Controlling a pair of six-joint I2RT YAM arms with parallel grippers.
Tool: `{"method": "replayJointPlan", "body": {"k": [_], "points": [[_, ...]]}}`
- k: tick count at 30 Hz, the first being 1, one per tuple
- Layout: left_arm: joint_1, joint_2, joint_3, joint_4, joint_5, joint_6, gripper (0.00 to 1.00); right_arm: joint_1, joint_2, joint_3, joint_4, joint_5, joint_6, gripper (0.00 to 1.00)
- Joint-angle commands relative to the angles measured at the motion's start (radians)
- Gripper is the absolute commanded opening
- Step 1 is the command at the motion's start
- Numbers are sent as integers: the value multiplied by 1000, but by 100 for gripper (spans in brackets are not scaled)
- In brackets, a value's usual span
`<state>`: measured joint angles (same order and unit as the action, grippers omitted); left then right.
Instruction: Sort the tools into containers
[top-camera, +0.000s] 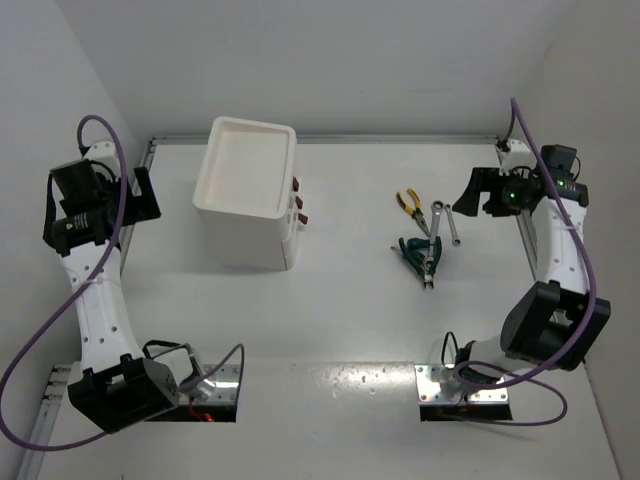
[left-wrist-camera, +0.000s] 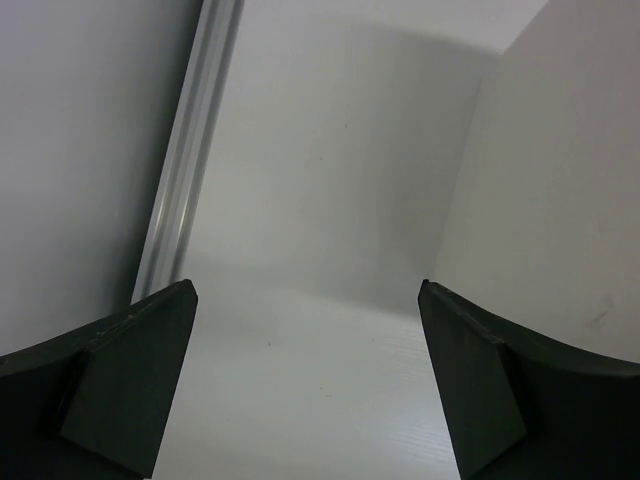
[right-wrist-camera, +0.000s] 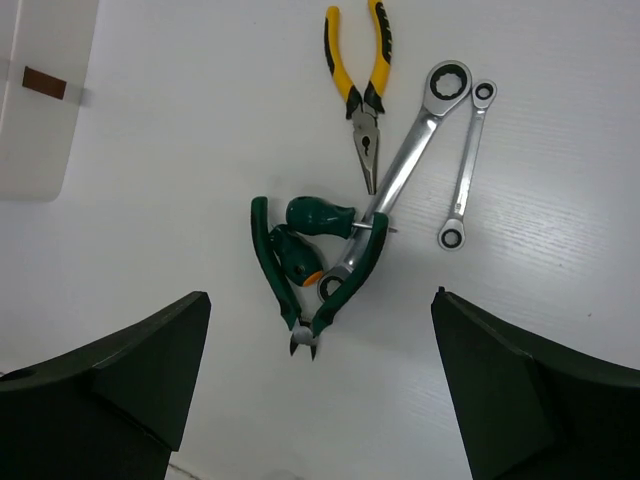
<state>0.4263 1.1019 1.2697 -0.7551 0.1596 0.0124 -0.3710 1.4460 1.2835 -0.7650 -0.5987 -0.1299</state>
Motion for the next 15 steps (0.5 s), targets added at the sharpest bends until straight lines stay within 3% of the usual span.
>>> {"method": "replayJointPlan", "body": {"k": [1,12,14,15], "points": [[8,-16,-1,7,-29,0,100,-3,-35,-7,21,-6,3,93],[28,22,180,-29,1,-51,100,-3,-26,4,21,-9,12,93],[28,59,276,-56,53,-40,100,10,-13,14,21,-18,3,93],[28,96,310,-75,116,-25,95,10,-13,14,21,-18,-16,93]]}}
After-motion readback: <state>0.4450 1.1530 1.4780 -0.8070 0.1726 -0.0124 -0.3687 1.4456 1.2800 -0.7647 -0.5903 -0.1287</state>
